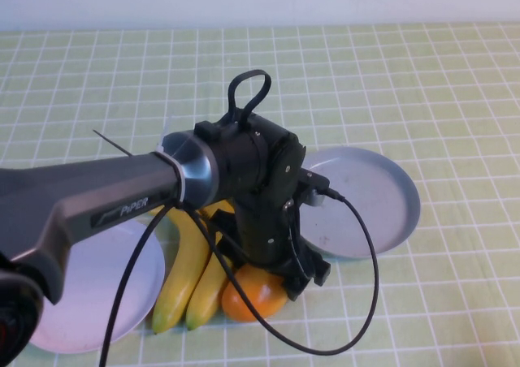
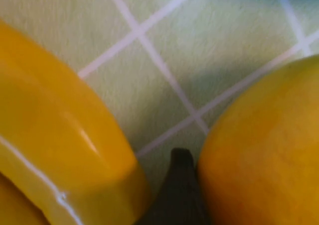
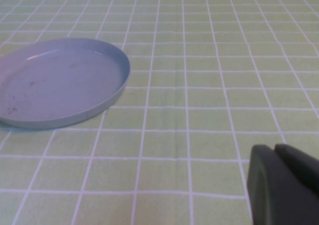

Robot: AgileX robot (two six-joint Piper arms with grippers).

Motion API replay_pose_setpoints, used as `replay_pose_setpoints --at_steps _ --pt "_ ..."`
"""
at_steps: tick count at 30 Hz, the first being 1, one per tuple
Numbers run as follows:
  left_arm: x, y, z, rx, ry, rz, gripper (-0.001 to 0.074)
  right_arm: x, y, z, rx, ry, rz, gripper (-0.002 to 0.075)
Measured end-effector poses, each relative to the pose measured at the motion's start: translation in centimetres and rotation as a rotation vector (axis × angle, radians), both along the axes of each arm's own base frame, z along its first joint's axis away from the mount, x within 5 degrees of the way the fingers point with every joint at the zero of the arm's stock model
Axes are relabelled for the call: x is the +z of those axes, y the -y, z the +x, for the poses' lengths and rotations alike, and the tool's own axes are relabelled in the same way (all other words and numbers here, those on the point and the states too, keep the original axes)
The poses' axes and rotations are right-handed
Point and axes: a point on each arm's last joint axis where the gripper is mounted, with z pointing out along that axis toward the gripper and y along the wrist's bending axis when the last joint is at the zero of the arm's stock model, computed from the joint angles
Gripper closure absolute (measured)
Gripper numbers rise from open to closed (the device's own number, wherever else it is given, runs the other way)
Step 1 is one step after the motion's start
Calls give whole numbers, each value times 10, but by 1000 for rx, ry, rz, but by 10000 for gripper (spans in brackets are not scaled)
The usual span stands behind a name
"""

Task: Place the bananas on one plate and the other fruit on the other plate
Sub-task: Put one type of fruit in the left plate

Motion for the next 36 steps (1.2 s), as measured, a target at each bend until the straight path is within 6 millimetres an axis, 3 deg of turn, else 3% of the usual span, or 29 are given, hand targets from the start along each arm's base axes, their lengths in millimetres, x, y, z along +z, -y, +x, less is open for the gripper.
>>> replay_pose_setpoints --at_steps 5,11,19,24,27,32,36 --pt "16 6 5 -58 26 -18 196 0 0 0 0 0 0 741" --pt "55 11 14 -88 60 7 196 0 0 0 0 0 0 741" --pt "80 -6 20 -130 168 68 196 0 0 0 0 0 0 741" --pt "104 -39 7 -89 191 53 196 0 0 0 0 0 0 741" --pt "110 -72 -3 -23 179 64 196 0 0 0 0 0 0 741" --pt "94 -129 -14 122 101 127 196 0 0 0 0 0 0 741" --pt "71 -158 -16 209 34 170 196 0 0 0 0 0 0 742"
